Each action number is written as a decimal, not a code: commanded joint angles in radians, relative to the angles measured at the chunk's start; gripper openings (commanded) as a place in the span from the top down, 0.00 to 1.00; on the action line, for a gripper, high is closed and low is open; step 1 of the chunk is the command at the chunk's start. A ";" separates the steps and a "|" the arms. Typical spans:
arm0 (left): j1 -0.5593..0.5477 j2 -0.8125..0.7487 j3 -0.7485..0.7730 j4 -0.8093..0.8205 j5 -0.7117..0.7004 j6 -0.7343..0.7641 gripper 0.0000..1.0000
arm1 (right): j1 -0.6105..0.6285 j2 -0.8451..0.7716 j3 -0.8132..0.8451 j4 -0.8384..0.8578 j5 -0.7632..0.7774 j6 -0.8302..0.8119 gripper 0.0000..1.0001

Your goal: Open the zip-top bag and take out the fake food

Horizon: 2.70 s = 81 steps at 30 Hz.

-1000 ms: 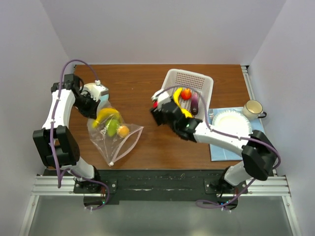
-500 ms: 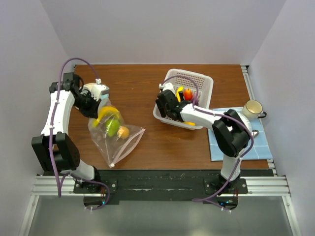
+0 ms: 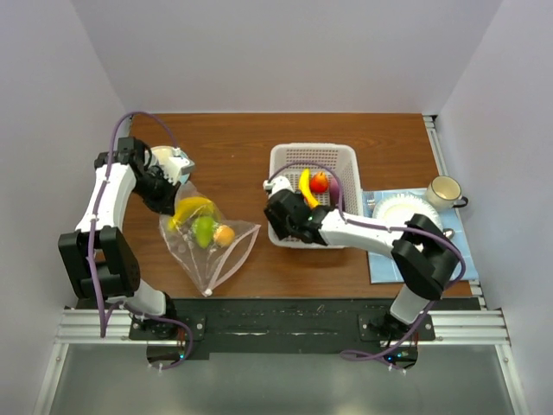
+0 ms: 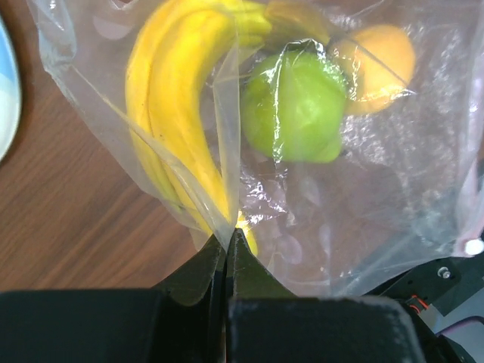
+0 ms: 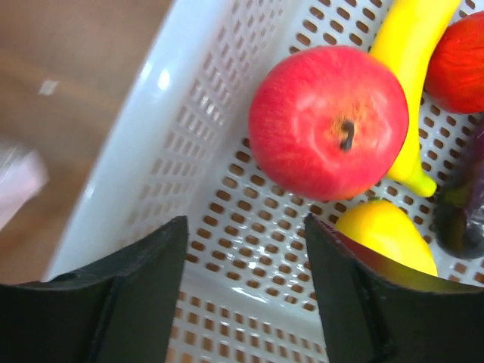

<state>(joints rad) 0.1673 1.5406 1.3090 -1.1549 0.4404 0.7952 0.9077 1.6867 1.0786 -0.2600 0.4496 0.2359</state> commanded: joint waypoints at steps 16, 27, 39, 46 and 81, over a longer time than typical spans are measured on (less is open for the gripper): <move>-0.002 0.013 -0.132 0.161 -0.091 -0.017 1.00 | 0.106 -0.323 0.065 0.050 -0.351 -0.136 0.02; -0.002 0.069 -0.146 0.210 -0.161 -0.039 1.00 | 0.278 -0.122 0.017 0.171 -0.446 -0.184 0.88; -0.003 0.044 -0.148 0.190 -0.163 -0.028 1.00 | 0.281 0.137 0.121 0.326 -0.500 -0.191 0.32; -0.003 0.042 -0.169 0.199 -0.166 -0.019 1.00 | 0.269 0.234 0.178 0.380 -0.399 -0.210 0.26; -0.003 0.082 -0.272 0.210 -0.198 0.070 1.00 | 0.255 0.289 0.172 0.467 -0.184 -0.261 0.64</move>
<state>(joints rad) 0.1669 1.5593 1.1030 -0.9817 0.3077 0.8303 1.1671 2.0998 1.2900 0.2211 0.2966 -0.0532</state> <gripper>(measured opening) 0.015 0.603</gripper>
